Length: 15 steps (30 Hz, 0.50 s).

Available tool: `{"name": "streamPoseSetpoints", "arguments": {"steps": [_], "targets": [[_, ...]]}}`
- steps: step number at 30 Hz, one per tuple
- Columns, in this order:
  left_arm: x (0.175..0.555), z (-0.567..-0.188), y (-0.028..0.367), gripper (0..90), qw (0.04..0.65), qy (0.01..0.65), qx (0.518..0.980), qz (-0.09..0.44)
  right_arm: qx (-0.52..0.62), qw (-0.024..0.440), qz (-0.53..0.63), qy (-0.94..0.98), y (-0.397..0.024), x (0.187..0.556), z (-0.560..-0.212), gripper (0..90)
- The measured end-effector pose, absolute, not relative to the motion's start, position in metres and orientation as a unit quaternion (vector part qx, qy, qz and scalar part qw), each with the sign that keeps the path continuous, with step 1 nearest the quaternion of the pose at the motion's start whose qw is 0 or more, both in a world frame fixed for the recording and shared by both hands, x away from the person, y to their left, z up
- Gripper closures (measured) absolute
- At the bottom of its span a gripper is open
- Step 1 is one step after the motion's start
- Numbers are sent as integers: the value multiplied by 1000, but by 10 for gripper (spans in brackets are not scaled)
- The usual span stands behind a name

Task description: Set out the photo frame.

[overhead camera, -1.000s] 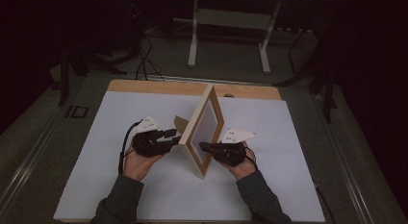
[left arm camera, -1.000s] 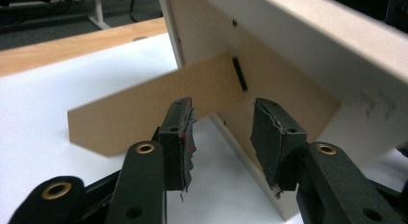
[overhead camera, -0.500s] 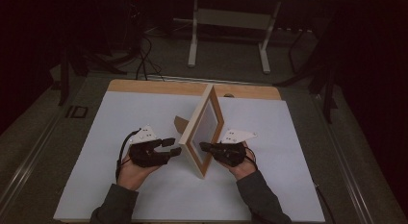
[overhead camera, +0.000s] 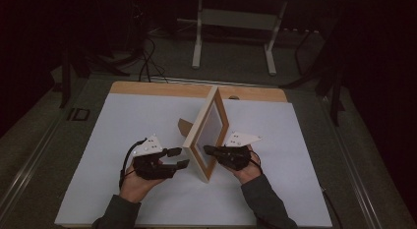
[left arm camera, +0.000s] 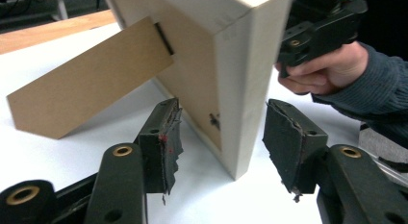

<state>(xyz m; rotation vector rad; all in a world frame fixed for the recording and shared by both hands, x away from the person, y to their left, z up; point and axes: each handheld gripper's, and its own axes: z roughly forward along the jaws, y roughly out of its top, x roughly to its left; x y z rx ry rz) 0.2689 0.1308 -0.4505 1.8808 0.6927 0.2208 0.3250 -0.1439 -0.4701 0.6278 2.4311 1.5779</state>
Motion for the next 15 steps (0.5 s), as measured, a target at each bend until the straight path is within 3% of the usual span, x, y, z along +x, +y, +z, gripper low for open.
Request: {"name": "streamPoseSetpoints", "arguments": {"steps": [11, 15], "targets": [[272, -440, 107, 449, 544, 298, 775, 119, 210, 91, 528, 818, -142, 324, -469, 889], [275, -440, 104, 572, 538, 306, 777, 120, 210, 96, 525, 819, -145, 324, -469, 885]]}}
